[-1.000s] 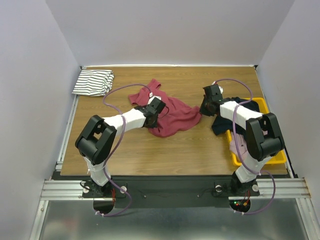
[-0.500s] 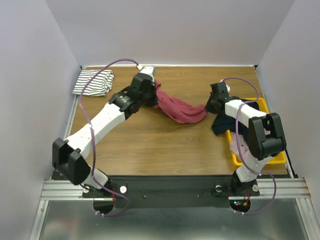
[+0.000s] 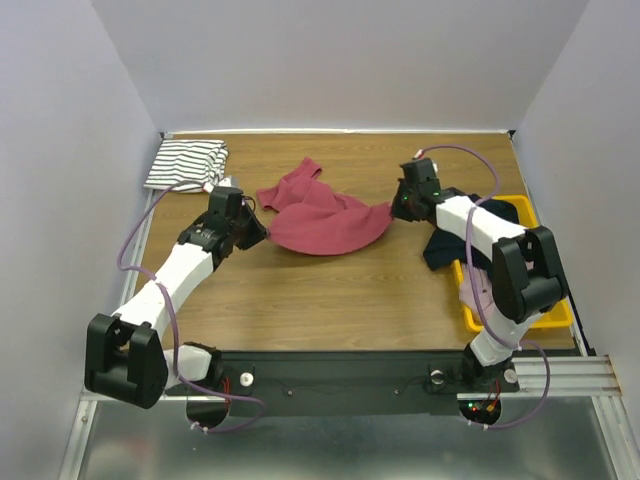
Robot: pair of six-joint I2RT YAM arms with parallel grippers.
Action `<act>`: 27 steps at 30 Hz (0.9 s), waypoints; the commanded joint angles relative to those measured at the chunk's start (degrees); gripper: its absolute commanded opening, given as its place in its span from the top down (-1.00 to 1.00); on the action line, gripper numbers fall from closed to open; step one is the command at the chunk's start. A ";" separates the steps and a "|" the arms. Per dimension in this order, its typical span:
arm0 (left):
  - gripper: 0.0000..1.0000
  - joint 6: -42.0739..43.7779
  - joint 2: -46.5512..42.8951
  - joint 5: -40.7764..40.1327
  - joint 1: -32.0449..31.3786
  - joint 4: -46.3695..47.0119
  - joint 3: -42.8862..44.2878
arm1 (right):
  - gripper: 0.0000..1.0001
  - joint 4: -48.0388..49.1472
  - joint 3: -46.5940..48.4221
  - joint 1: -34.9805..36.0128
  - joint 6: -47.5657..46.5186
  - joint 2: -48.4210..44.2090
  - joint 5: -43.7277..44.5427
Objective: Fold and stack the tank tops
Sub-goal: Flatten the tank top out
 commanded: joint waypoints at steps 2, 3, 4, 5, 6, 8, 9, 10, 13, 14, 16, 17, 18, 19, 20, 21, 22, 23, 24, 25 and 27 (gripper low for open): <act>1.00 -4.58 -3.35 0.37 1.87 4.13 -5.61 | 0.99 -1.96 -1.18 9.94 -1.49 -0.96 3.96; 1.00 -4.50 -3.53 -0.07 2.31 4.22 -6.15 | 0.88 -2.49 -1.45 11.53 -1.49 -1.14 4.76; 1.00 -4.41 -3.79 -0.43 3.53 4.13 -6.59 | 0.82 -3.02 -1.80 12.94 -1.40 -1.31 5.47; 1.00 -4.15 -3.97 -0.52 4.24 4.13 -6.94 | 0.74 -3.37 -2.15 15.65 -1.40 -1.66 6.34; 1.00 -4.06 -4.06 -0.61 4.68 4.22 -7.29 | 0.54 -3.72 -2.76 16.81 -1.40 -2.10 6.53; 1.00 -3.62 -3.88 -1.04 5.73 4.13 -7.29 | 0.29 -3.90 -3.82 19.18 -1.40 -2.72 6.53; 1.00 -3.53 -3.88 -1.13 6.18 4.13 -7.29 | 0.28 -3.90 -3.83 19.37 -1.58 -3.07 6.53; 1.00 -3.36 -3.71 -1.22 6.79 4.04 -7.29 | 0.12 -3.90 -4.70 19.37 -1.58 -3.33 7.05; 1.00 -3.09 -3.36 -1.05 7.41 4.22 -7.38 | -0.06 -4.43 -6.37 19.46 -0.96 -4.56 11.26; 1.00 -2.92 -3.27 -1.05 7.58 4.39 -7.38 | -0.06 -4.60 -6.81 19.02 -0.44 -6.13 14.15; 1.00 -2.91 -3.18 -0.96 8.02 4.48 -7.47 | 0.00 -4.52 -7.34 18.23 0.35 -7.55 14.70; 1.00 -2.65 -3.01 -0.70 8.11 4.48 -7.64 | 0.07 -4.52 -7.34 17.62 0.88 -8.34 14.88; 1.00 -2.65 -2.92 -0.69 8.37 4.66 -7.73 | 0.13 -4.52 -7.43 17.61 1.06 -8.69 15.14; 1.00 -2.39 -2.83 -0.43 8.46 4.74 -7.73 | 0.14 -4.52 -7.52 17.61 1.41 -9.05 15.49; 1.00 -2.39 -2.65 -0.34 8.55 4.66 -7.73 | 0.15 -4.52 -7.69 17.53 1.93 -9.40 15.58; 1.00 -2.30 -2.65 -0.43 8.73 4.66 -7.73 | 0.24 -4.52 -7.95 17.52 2.37 -9.57 15.75; 1.00 -2.30 -2.83 -0.34 8.82 4.74 -7.82 | 0.31 -4.52 -8.30 17.61 2.81 -9.66 15.76; 1.00 -2.13 -2.74 -0.17 8.90 5.01 -7.91 | 0.39 -4.52 -8.92 17.44 3.69 -9.66 15.58; 1.00 -2.12 -2.74 -0.08 8.90 5.10 -8.00 | 0.45 -4.43 -9.18 17.44 3.87 -9.32 15.32; 1.00 -2.04 -2.65 0.10 9.08 5.10 -7.91 | 0.52 -4.43 -9.19 17.44 3.96 -8.79 14.80; 1.00 -1.86 -2.13 0.53 8.99 5.36 -7.82 | 0.59 -3.12 -9.45 17.52 3.61 -7.04 11.99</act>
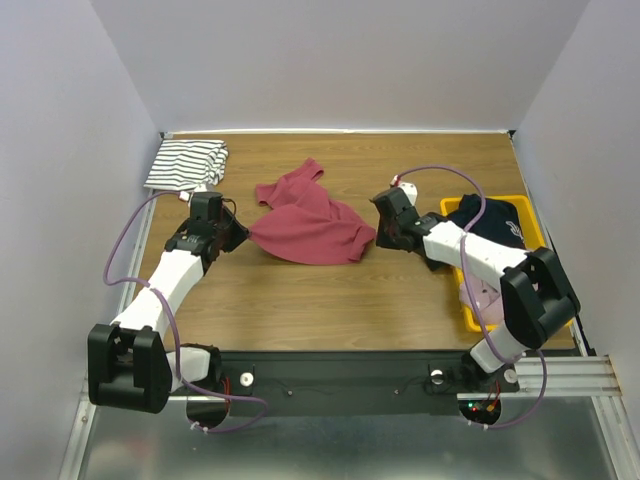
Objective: Fold and stack the tank tops
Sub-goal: Flatten the tank top out
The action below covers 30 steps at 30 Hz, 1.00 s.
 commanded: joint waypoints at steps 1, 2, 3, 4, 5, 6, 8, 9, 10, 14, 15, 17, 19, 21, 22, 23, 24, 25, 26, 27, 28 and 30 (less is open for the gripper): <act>1.00 1.11 0.19 0.99 0.40 2.45 -0.30 | 0.59 4.03 -1.17 0.21 0.86 1.78 -4.12; 1.00 1.20 0.37 1.17 0.40 2.63 -0.30 | 0.59 4.92 -1.43 0.13 0.85 2.22 -5.63; 1.00 1.11 0.37 1.26 0.40 2.72 -0.30 | 0.55 5.80 -1.61 0.13 0.77 2.74 -6.77; 1.00 1.20 0.46 1.52 0.40 2.72 -0.30 | 0.51 6.59 -1.52 0.13 0.59 3.71 -8.09; 1.00 1.20 0.54 1.61 0.49 2.80 -0.22 | 0.47 7.82 -1.52 0.13 0.59 4.33 -9.58; 1.00 1.20 0.54 1.61 0.49 2.89 -0.21 | 0.36 8.26 -1.17 0.21 0.59 4.59 -9.60; 1.00 1.37 0.46 1.61 0.49 2.89 -0.04 | 0.24 9.23 -0.99 0.21 0.85 5.03 -9.25; 1.00 1.38 0.37 1.61 0.49 2.72 -0.04 | 0.18 9.32 -0.99 0.13 0.94 5.03 -8.98; 1.00 1.46 0.20 1.61 0.49 2.72 0.05 | 0.12 9.41 -0.91 0.21 1.29 4.95 -8.37; 1.00 1.73 -0.59 1.26 0.49 2.10 0.40 | 0.10 10.72 -2.04 0.21 3.31 3.11 -6.17; 1.00 1.73 -0.68 1.09 0.49 1.93 0.57 | 0.10 11.42 -2.74 0.13 3.57 2.41 -6.08; 1.00 1.82 -0.86 1.17 0.49 1.84 0.58 | 0.10 11.96 -2.75 0.13 3.75 3.09 -6.52; 1.00 1.82 -0.95 1.26 0.49 1.75 0.75 | 0.10 11.96 -2.31 0.21 3.84 4.50 -6.78; 1.00 1.82 -0.95 1.35 0.49 1.66 0.84 | 0.11 12.31 -1.79 0.13 4.19 5.56 -6.00; 1.00 1.82 -1.04 1.52 0.49 1.75 0.93 | 0.11 12.75 -1.61 0.21 4.45 6.52 -5.12; 1.00 1.90 -1.04 1.61 0.49 1.49 1.02 | 0.12 12.84 -1.43 0.13 4.54 6.62 -4.68; 1.00 1.90 -1.12 1.61 0.49 1.40 1.10 | 0.12 13.01 -1.35 0.13 4.63 6.53 -4.41; 1.00 1.99 -1.30 1.70 0.49 1.31 1.19 | 0.13 13.19 -1.52 0.13 4.81 6.27 -4.32; 1.00 2.25 -1.47 1.70 0.49 1.14 1.28 | 0.13 13.71 -1.69 0.13 5.07 5.31 -4.06; 1.00 2.34 -1.65 1.70 0.49 1.05 1.37 | 0.13 13.80 -1.87 0.13 5.07 4.86 -3.89; 1.00 2.52 -1.74 1.61 0.49 1.05 1.37 | 0.14 13.89 -1.87 0.13 5.25 4.34 -3.80; 1.00 2.61 -1.65 1.70 0.49 0.87 1.46 | 0.13 14.07 -1.70 0.13 5.25 4.59 -3.88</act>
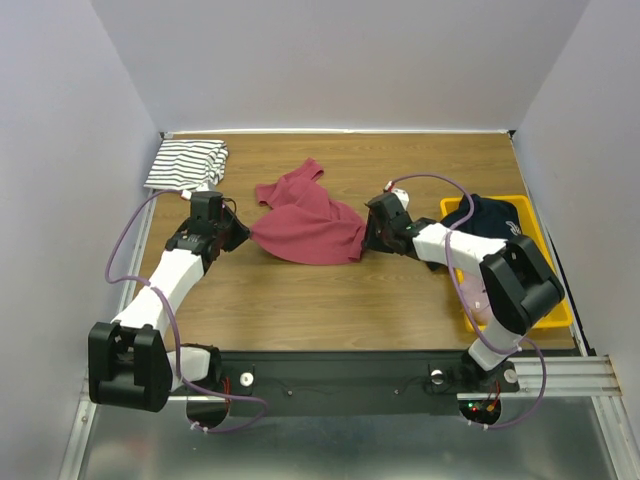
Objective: Fold and stack the tank tops
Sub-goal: Flatten the tank top out
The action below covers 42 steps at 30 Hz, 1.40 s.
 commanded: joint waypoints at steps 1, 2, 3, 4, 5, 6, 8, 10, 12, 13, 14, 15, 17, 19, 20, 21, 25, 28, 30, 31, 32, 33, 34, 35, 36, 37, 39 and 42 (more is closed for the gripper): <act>1.00 1.38 -2.16 0.56 0.43 0.24 1.46 | 0.13 3.75 1.30 0.08 1.18 -1.05 2.11; 1.00 1.38 -2.24 0.74 0.43 0.24 1.54 | 0.13 3.75 1.47 0.08 1.18 -0.43 2.19; 1.00 1.38 -2.24 0.83 0.43 0.24 1.54 | 0.13 3.84 1.65 0.08 1.27 -0.17 2.19; 1.00 1.38 -2.24 0.83 0.43 0.15 1.54 | 0.13 4.10 1.65 0.17 1.44 0.01 2.28; 1.00 1.38 -2.50 0.83 0.43 0.15 1.46 | 0.13 4.89 1.65 0.17 1.62 0.36 2.45; 1.00 1.47 -2.51 0.83 0.43 0.06 1.46 | 0.12 5.16 1.91 0.08 1.62 0.80 2.63; 1.00 1.64 -2.59 0.92 0.43 0.06 1.46 | 0.13 5.25 2.88 0.08 1.36 1.94 2.72; 1.00 1.73 -2.42 1.00 0.43 0.06 1.54 | 0.12 5.42 4.37 0.08 1.18 2.91 2.81; 1.00 1.73 -2.42 1.09 0.43 -0.02 1.54 | 0.12 5.60 5.95 0.08 1.10 3.70 2.72; 1.00 1.82 -2.51 1.09 0.43 0.06 1.54 | 0.12 5.68 6.57 0.08 0.92 4.05 2.72; 1.00 1.82 -2.51 1.09 0.43 -0.02 1.54 | 0.12 5.69 7.27 0.08 0.48 4.49 2.55; 1.00 1.91 -2.59 1.09 0.43 0.06 1.46 | 0.12 5.60 7.80 0.08 0.31 5.19 2.63; 1.00 2.00 -2.42 1.09 0.43 0.06 1.46 | 0.12 5.60 9.29 0.08 0.13 6.25 2.54; 1.00 2.08 -2.42 1.18 0.43 0.06 1.54 | 0.15 5.60 9.91 0.08 0.21 6.78 2.72; 1.00 2.17 -2.42 1.18 0.43 0.06 1.63 | 0.15 5.60 10.52 0.08 0.13 7.22 2.81; 1.00 2.17 -2.33 1.27 0.43 0.15 1.54 | 0.15 5.60 10.70 0.08 0.13 7.48 2.81; 1.00 2.44 -1.89 1.44 0.43 0.15 1.81 | 0.14 5.60 11.93 0.17 -0.31 9.06 2.72; 1.00 2.52 -1.45 1.62 0.43 0.24 1.72 | 0.14 5.60 12.46 0.08 -0.49 10.20 2.28; 1.00 2.52 -1.28 1.71 0.43 0.50 1.81 | 0.14 5.60 12.99 0.08 -0.58 11.26 1.76; 1.00 2.52 -1.28 1.79 0.43 0.50 1.81 | 0.14 5.60 13.25 0.17 -0.58 11.61 1.67; 1.00 2.61 -1.28 1.88 0.43 0.50 1.81 | 0.14 5.60 13.51 0.08 -0.66 11.79 1.67; 1.00 2.61 -1.02 1.80 0.34 0.59 1.89 | 0.14 5.60 13.69 0.08 -0.66 12.05 1.49; 1.00 2.70 -0.93 1.88 0.42 0.68 1.81 | 0.14 5.60 14.22 0.17 -1.01 12.40 1.32; 1.00 2.61 -0.92 1.80 0.43 0.59 1.81 | 0.14 5.60 14.57 0.17 -1.01 12.58 1.40; 1.00 2.70 -0.84 1.88 0.43 0.76 1.81 | 0.14 5.60 15.01 0.17 -1.62 12.84 1.75; 1.00 2.70 -0.84 1.88 0.43 0.77 1.81 | 0.06 5.60 15.88 0.00 -1.98 12.93 2.01; 1.00 2.70 -0.57 1.88 0.43 0.94 1.72 | 0.02 5.34 16.76 -0.09 -2.68 13.02 2.45; 1.00 2.88 -0.40 1.88 0.43 1.12 1.54 | -0.06 5.07 16.68 -0.01 -3.21 10.92 2.20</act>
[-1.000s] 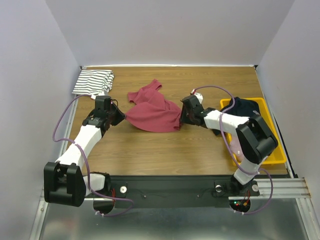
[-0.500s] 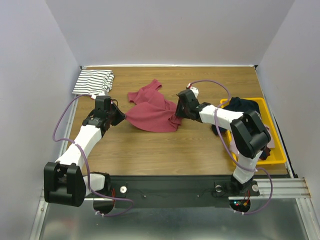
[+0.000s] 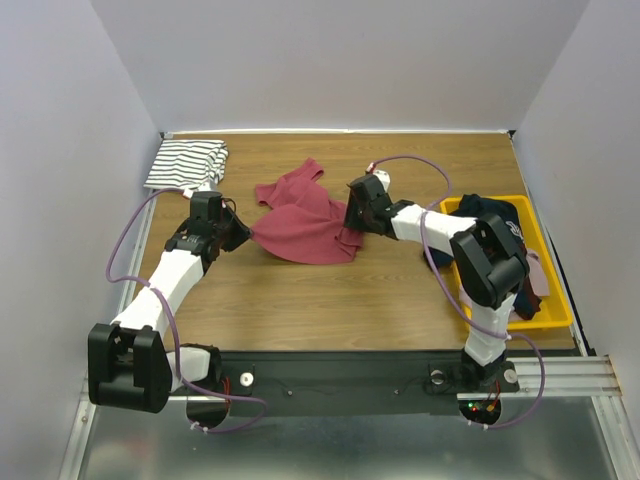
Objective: Fold and stack the tank tops
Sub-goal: Flatten the tank top out
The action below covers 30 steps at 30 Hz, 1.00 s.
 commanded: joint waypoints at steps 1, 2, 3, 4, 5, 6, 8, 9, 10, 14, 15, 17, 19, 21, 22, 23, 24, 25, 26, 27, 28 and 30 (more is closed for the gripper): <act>1.00 1.26 0.04 0.46 0.43 1.20 1.46 | -0.06 2.16 1.65 -0.01 -1.64 -3.31 1.14; 1.00 1.26 0.04 0.55 0.43 1.21 1.37 | -0.06 2.08 0.51 0.08 -1.64 -4.71 0.97; 1.00 1.26 0.04 0.64 0.43 1.38 1.19 | -0.06 2.08 -0.02 0.00 -1.64 -5.42 0.88; 1.00 1.26 0.04 0.73 0.43 1.56 1.19 | -0.05 1.90 -0.81 -0.01 -1.55 -6.13 0.79; 1.00 1.17 0.13 0.81 0.43 1.56 1.10 | -0.05 1.81 -1.52 0.08 -1.38 -6.92 0.70; 1.00 1.26 0.30 0.90 0.43 1.64 1.10 | -0.04 1.64 -3.09 0.17 -0.94 -8.49 0.70; 1.00 1.17 0.30 0.99 0.43 1.82 1.10 | 0.01 1.46 -4.50 0.17 -0.32 -10.08 0.70; 1.00 1.26 0.22 0.99 0.43 1.91 1.10 | 0.06 1.37 -5.64 0.26 -0.15 -10.61 0.44; 1.00 1.26 0.30 0.99 0.43 2.00 1.02 | 0.13 1.29 -6.09 0.43 -0.06 -11.57 0.18; 1.00 1.17 0.39 1.34 0.43 2.26 0.84 | 0.20 0.76 -6.88 2.88 -0.06 -12.20 -0.35; 1.00 1.17 0.48 1.43 0.43 2.35 0.93 | 0.20 0.58 -6.62 3.33 0.03 -11.59 -0.44; 1.00 1.08 0.48 1.52 0.43 2.52 0.84 | 0.20 0.49 -5.92 3.86 0.21 -9.66 -0.96; 1.00 1.17 0.39 1.60 0.43 2.52 0.75 | 0.20 0.32 -5.57 4.39 0.56 -8.60 -1.84; 1.00 1.17 0.13 1.52 0.43 2.52 0.58 | 0.21 0.06 -5.04 4.48 1.00 -7.11 -1.93; 1.00 1.17 0.13 1.52 0.43 2.52 0.49 | 0.21 0.14 -4.95 4.48 1.08 -6.67 -1.93; 1.00 1.17 0.04 1.52 0.43 2.52 0.40 | 0.20 0.05 -4.60 4.48 1.09 -6.23 -1.93; 1.00 1.17 0.13 1.52 0.43 2.61 0.40 | 0.20 -0.03 -3.99 4.48 1.09 -5.27 -1.85; 1.00 1.17 0.04 1.69 0.43 2.61 0.31 | 0.19 -0.03 -3.46 4.48 1.09 -4.82 -2.11; 1.00 1.08 0.13 1.61 0.43 2.61 0.31 | 0.19 -0.12 -3.11 4.48 1.17 -4.29 -2.02; 1.00 1.08 0.13 1.60 0.43 2.61 0.23 | 0.18 -0.21 -2.32 4.48 1.26 -3.24 -2.02; 1.00 1.17 0.13 1.52 0.43 2.61 0.23 | 0.18 -0.30 -2.14 4.56 1.26 -2.97 -2.02; 1.00 1.17 -0.05 1.52 0.43 2.61 0.31 | 0.18 -0.47 -1.96 4.48 1.44 -2.44 -1.67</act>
